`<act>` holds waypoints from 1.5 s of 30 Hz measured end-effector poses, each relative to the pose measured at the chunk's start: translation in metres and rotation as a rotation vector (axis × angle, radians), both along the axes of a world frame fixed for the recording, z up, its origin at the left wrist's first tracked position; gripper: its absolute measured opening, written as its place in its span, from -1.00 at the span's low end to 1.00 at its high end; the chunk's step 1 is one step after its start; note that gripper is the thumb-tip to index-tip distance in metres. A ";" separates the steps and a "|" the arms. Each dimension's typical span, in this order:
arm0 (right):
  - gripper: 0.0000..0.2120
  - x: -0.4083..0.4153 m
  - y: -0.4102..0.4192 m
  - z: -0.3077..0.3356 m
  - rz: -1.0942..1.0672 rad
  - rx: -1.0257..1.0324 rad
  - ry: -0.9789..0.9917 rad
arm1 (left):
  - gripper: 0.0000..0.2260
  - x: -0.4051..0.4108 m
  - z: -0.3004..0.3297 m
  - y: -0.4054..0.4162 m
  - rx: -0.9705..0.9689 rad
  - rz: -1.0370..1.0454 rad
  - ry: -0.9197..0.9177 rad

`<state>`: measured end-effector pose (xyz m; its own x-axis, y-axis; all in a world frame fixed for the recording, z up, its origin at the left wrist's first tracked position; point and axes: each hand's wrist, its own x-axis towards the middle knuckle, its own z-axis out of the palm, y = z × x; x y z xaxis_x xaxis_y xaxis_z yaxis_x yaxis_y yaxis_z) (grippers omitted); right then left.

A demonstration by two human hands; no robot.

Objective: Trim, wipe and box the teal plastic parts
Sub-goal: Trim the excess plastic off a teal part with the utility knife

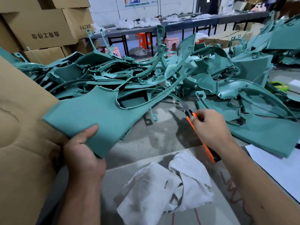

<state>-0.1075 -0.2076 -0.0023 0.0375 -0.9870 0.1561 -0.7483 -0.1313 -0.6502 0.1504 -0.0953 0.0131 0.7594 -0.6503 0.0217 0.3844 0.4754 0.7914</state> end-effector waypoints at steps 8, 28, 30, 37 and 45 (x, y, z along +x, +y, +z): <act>-0.50 0.009 0.022 0.021 0.676 0.322 -1.551 | -0.75 -0.049 0.004 -0.009 0.115 -0.450 0.163; -0.87 -0.010 0.005 0.021 0.530 0.447 -2.182 | -0.61 -0.029 -0.018 -0.002 0.185 -0.759 -0.776; -0.75 -0.002 0.005 0.021 0.307 0.246 -1.792 | -0.77 -0.040 -0.019 -0.004 0.264 -0.560 -0.799; -0.66 0.018 0.026 0.010 0.181 -0.472 -0.684 | -0.81 -0.048 -0.013 -0.008 0.057 -0.072 -0.867; -0.77 0.049 0.062 0.011 0.738 -0.518 -0.270 | -0.77 -0.042 -0.019 -0.009 0.048 0.117 -1.273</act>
<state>-0.0585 -0.1458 0.0089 0.5242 -0.5335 0.6638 -0.1936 -0.8337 -0.5172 0.1080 -0.1048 -0.0055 0.2725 -0.6015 0.7509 -0.6957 0.4159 0.5857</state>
